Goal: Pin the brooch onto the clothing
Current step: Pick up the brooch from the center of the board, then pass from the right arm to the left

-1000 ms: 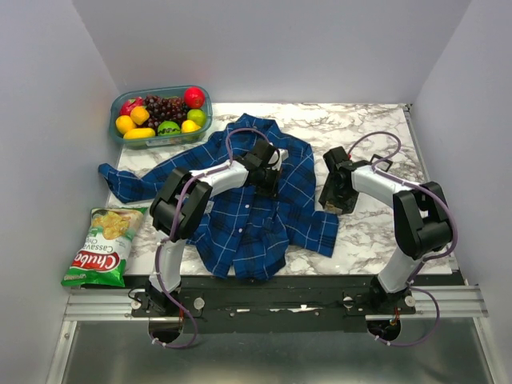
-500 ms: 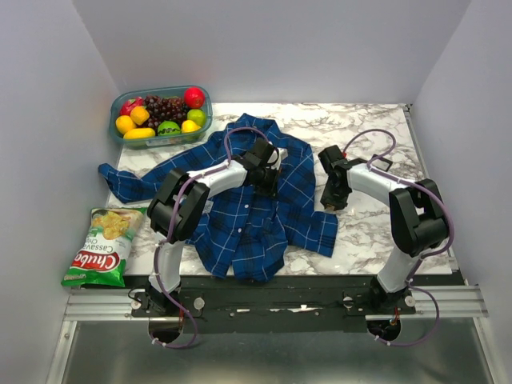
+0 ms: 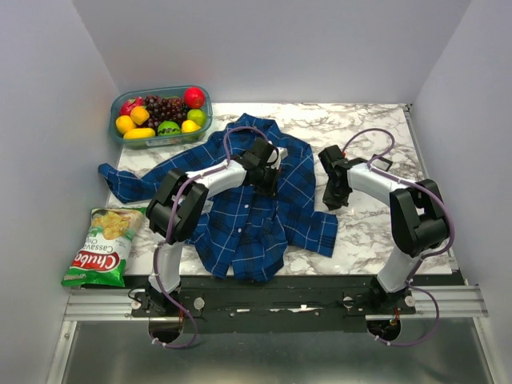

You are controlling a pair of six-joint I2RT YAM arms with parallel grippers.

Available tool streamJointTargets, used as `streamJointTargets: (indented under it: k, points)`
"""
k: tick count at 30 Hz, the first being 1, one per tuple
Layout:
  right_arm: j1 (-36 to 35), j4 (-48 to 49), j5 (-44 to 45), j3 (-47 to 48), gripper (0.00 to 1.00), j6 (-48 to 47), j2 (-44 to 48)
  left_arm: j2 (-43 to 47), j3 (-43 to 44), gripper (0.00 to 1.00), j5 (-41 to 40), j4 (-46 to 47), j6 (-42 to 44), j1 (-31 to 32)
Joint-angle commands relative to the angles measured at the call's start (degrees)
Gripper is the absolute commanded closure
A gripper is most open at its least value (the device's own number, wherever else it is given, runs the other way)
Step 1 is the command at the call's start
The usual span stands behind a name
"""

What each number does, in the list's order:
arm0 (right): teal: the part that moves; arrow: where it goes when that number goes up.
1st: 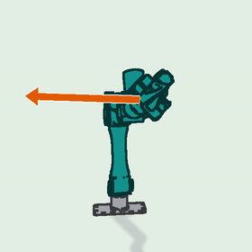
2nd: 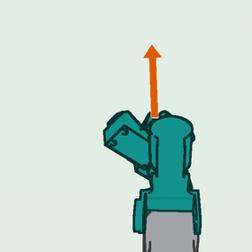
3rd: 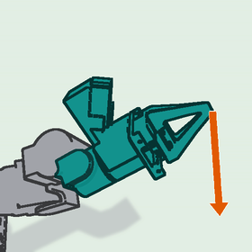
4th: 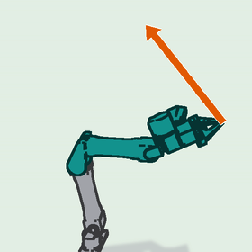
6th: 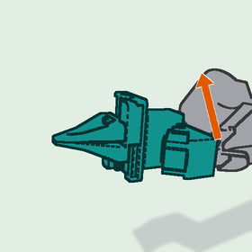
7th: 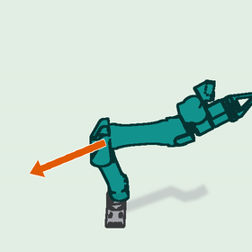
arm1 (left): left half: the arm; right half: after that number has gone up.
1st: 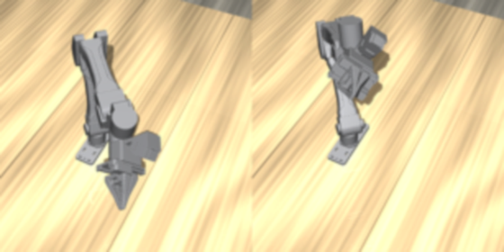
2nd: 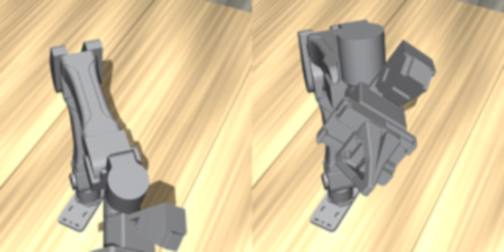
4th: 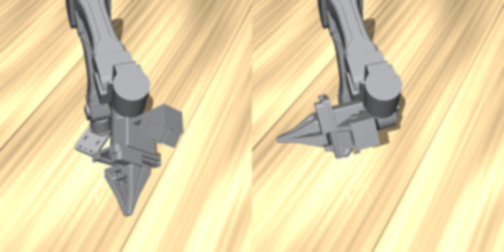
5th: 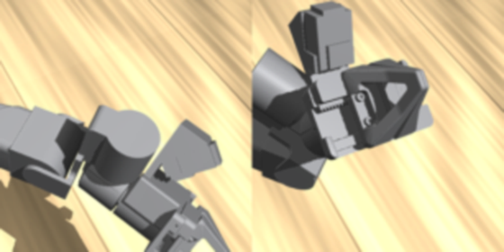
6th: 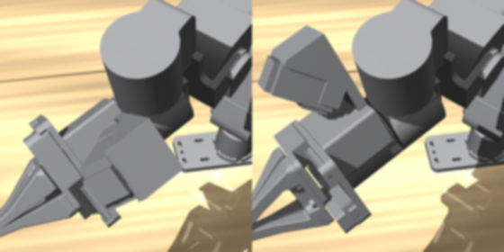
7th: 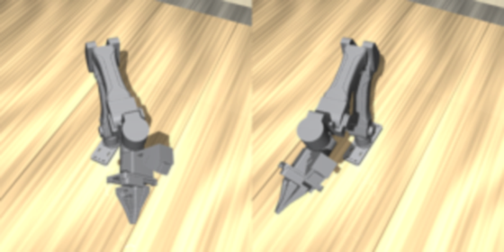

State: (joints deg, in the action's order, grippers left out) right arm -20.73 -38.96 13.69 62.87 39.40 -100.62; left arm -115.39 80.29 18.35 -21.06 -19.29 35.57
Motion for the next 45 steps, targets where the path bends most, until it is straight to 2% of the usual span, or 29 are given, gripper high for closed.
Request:
streamJointTargets:
  k: [1,8,16,23,31,32,34,35,38,40,41,45]
  points:
    - [-0.2,-2.4,0.5,1.9,0.97,-0.9,3.0,2.6,-0.7,1.0,0.6,-0.1,0.5,-0.4]
    - [-0.4,-4.0,-0.8,3.0,1.0,-1.4,6.1,2.7,-1.2,1.0,2.4,0.9,-0.5,-0.3]
    - [-2.0,-8.7,-3.3,6.5,1.0,-2.7,15.3,2.5,-2.2,1.0,8.5,6.0,-6.4,2.3]
    - [-2.0,-12.3,-5.1,9.2,1.0,-3.7,22.2,1.6,-2.2,1.0,8.2,14.0,-13.2,6.5]
    - [-1.9,-14.6,-7.1,10.1,1.0,-5.4,26.9,-3.3,3.2,1.0,8.1,23.4,-22.3,11.3]
    - [-2.0,-15.1,-7.3,10.3,1.0,-5.7,27.1,-4.0,4.2,0.97,9.8,26.1,-23.1,11.7]
    - [-2.0,-16.0,-8.1,11.0,0.99,-6.1,27.8,-4.2,5.1,0.81,11.2,27.2,-24.6,11.3]
    - [-2.0,-15.9,-8.4,11.0,1.0,-6.9,28.4,-3.3,5.0,0.65,11.7,27.6,-24.7,10.0]
    - [-2.0,-16.1,-10.1,11.9,0.99,-8.8,29.4,1.5,1.1,0.37,12.1,27.6,-23.4,6.5]
    - [-2.0,-16.7,-11.1,12.6,0.99,-9.7,29.4,4.2,-1.1,0.31,12.3,25.8,-21.7,2.5]
    - [-2.0,-16.7,-11.7,12.9,0.99,-10.1,29.4,7.1,-3.4,0.24,12.2,23.3,-19.6,1.3]
    - [-2.3,-14.4,-16.7,11.6,1.0,-12.1,29.9,15.2,-8.9,0.2,13.2,19.4,-15.2,-3.9]
